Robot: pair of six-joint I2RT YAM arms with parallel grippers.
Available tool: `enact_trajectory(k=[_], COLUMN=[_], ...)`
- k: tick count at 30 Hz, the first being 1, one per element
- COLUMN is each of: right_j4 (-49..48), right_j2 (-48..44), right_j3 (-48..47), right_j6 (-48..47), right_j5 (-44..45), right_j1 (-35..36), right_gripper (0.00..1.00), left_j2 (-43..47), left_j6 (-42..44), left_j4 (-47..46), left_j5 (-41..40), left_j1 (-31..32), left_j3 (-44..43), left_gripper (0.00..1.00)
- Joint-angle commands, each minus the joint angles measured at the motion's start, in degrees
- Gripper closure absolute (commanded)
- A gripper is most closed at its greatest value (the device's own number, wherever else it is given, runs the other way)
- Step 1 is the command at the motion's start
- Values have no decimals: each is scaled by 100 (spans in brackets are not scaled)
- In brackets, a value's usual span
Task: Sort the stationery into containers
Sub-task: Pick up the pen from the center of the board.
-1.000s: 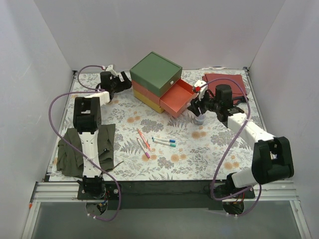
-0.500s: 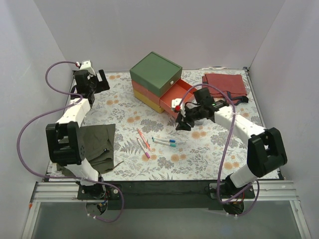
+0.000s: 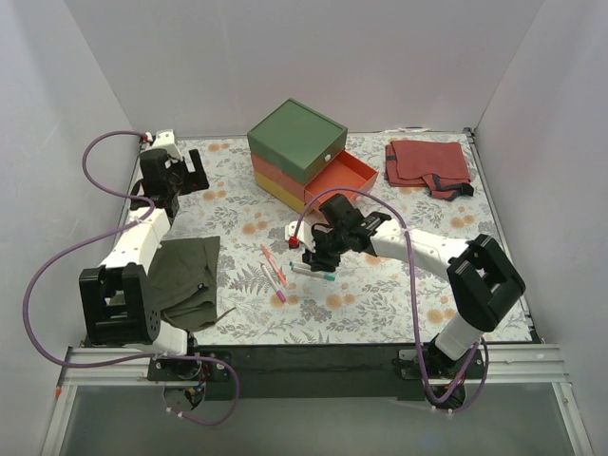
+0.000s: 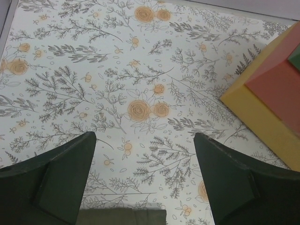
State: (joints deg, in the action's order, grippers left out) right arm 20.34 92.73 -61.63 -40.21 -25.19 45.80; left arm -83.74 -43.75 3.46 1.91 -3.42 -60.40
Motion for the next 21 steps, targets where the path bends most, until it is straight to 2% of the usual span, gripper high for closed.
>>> enact_trajectory(k=[1, 9, 21], right_j4=[-443, -531, -548], right_j2=[263, 851, 1274], right_j3=[-60, -376, -210], right_j6=[346, 470, 13], right_j5=[357, 471, 1130], right_j1=[-1, -1, 157], right_gripper=[54, 62, 69], left_j2=[491, 587, 544], left_j6=[-90, -99, -125], left_j4=[128, 155, 154], left_j5=[46, 11, 2], left_j1=[-10, -10, -62], left_j3=[99, 283, 327], left_gripper=[13, 14, 13])
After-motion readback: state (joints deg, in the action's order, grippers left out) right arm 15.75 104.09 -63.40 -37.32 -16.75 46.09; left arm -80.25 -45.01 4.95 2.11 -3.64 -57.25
